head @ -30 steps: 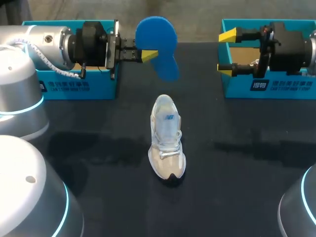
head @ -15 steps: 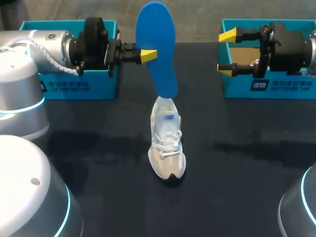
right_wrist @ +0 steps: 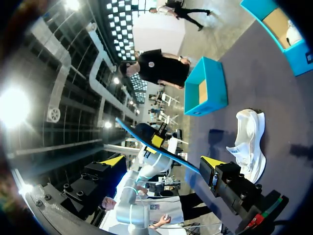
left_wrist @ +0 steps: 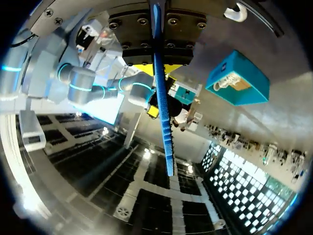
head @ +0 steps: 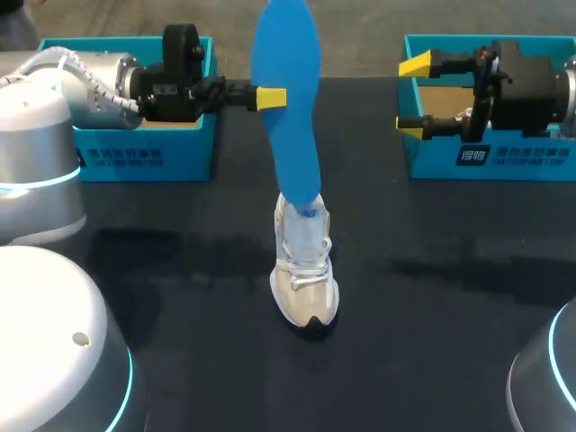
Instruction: Take the shoe out of the shoebox, open the shoe tongue, remove and reinsert the insole, then place the shoe into the shoebox
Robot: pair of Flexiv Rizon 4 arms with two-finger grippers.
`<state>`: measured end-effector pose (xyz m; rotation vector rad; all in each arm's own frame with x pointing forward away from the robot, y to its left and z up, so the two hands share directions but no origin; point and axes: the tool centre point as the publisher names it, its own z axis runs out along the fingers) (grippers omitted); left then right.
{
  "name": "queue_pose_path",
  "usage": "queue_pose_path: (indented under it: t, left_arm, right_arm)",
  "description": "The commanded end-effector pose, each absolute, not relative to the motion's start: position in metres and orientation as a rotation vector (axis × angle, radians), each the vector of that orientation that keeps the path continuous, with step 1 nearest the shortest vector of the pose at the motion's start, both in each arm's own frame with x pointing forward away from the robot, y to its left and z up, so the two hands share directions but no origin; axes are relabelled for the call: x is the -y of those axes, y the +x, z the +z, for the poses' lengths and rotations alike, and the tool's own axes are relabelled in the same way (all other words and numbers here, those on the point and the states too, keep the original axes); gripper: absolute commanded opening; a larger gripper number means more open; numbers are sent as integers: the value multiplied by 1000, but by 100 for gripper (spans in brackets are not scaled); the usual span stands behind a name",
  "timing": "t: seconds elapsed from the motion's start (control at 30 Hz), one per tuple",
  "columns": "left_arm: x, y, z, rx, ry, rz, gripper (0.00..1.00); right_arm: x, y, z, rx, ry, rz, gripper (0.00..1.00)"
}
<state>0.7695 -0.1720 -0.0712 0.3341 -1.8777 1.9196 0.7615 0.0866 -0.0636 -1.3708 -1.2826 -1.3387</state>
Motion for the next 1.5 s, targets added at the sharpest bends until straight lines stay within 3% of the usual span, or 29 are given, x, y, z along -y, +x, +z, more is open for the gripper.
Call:
queue_pose_path:
  t: [0.03,0.9,1.5]
  left_arm:
    - [172,774,-71,1604,667,1552,0]
    - [176,784,-82,1348,820,1354,0]
    - [185,791,-97,1303,882,1246,0]
  right_arm:
    - [-89,762,-64,1282,-1373,-1339,100]
    - [-89,762,-64,1282,-1373,-1339,100]
    - [-126,752,-9,1687,-1773,-1061,100]
